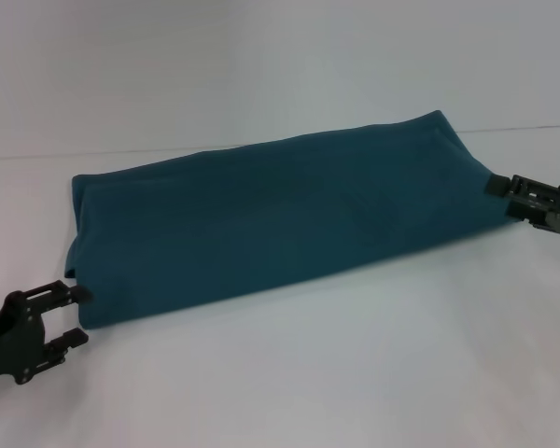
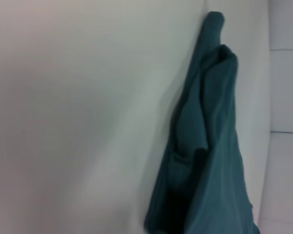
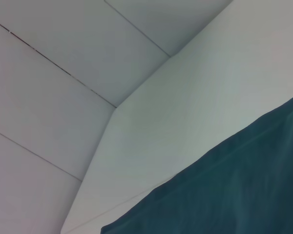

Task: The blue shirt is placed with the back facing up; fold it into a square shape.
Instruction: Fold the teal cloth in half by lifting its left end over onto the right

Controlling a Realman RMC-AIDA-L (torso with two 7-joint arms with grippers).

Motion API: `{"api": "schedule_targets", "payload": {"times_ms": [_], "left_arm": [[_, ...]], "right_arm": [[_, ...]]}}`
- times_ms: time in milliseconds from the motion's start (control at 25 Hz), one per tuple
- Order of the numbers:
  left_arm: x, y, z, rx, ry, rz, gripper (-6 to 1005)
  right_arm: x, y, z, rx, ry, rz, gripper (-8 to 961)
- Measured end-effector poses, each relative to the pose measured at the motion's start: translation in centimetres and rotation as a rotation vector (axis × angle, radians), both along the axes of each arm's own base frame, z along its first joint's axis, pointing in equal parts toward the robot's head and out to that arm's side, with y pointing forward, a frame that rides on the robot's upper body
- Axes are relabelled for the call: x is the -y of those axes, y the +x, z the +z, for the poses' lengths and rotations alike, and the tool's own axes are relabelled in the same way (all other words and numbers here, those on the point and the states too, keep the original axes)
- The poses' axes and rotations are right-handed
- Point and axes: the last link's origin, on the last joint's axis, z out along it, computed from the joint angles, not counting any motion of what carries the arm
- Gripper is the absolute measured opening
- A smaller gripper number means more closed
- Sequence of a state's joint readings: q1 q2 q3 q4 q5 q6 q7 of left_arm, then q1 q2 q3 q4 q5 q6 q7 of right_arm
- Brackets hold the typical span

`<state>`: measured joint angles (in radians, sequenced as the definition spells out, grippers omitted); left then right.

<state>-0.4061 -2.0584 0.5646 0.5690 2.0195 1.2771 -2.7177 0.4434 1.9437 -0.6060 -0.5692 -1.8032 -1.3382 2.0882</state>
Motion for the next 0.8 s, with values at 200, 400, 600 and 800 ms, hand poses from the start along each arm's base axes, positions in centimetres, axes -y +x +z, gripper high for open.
{"api": "schedule_targets", "payload": {"times_ms": [200, 400, 600, 800], "left_arm": [[-0.3, -0.3, -0.5, -0.006, 0.003, 0.032, 644], [-0.3, -0.7, -0.9, -0.004, 0.005, 0.068, 642], [-0.7, -0.5, -1.4, -0.007, 0.001, 0.075, 641], [-1.3, -0.3, -1.7, -0.024, 0.003, 0.077, 640]], "right_arm": [[0.2, 0.3, 0.1, 0.001, 0.004, -0.006, 945], [0.2, 0.3, 0.2, 0.007, 0.011, -0.002, 944], [0.2, 0.3, 0.2, 0.01, 0.013, -0.002, 945], [0.2, 0.3, 0.2, 0.011, 0.014, -0.001, 945]]}}
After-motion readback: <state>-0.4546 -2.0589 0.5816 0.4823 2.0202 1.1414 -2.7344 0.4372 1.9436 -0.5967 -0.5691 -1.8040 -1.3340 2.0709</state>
